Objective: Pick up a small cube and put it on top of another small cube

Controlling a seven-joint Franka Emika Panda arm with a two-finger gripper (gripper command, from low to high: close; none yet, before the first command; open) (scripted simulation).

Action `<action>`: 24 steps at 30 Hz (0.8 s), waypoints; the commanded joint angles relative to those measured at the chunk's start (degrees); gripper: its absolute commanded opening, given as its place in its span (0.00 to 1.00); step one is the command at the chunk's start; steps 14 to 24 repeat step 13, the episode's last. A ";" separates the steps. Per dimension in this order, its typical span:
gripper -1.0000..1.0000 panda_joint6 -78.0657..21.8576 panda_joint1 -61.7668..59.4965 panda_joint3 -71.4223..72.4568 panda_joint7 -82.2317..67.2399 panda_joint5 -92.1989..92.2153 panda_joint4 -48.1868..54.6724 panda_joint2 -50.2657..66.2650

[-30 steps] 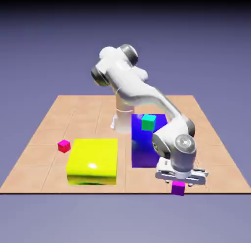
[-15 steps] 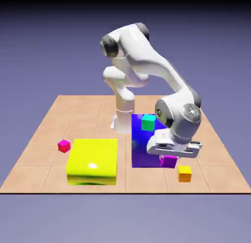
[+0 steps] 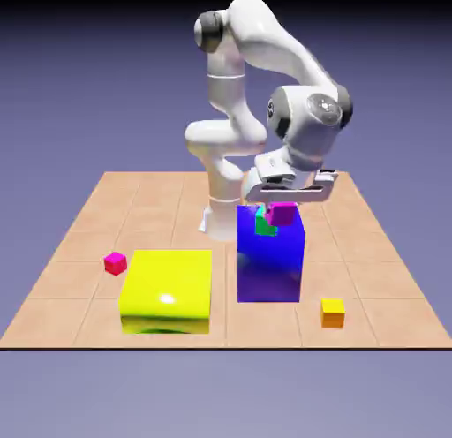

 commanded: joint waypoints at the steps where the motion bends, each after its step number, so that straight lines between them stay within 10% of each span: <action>1: 0.00 -0.79 1.00 -1.32 -1.76 0.74 -0.83 -2.08; 9: 0.00 7.74 2.96 -3.85 -5.17 2.49 -12.61 -6.21; 10: 1.00 7.74 2.96 -3.85 -5.17 2.49 -12.61 -6.21; 24: 1.00 3.63 2.94 -3.87 -5.19 2.47 -8.46 -6.18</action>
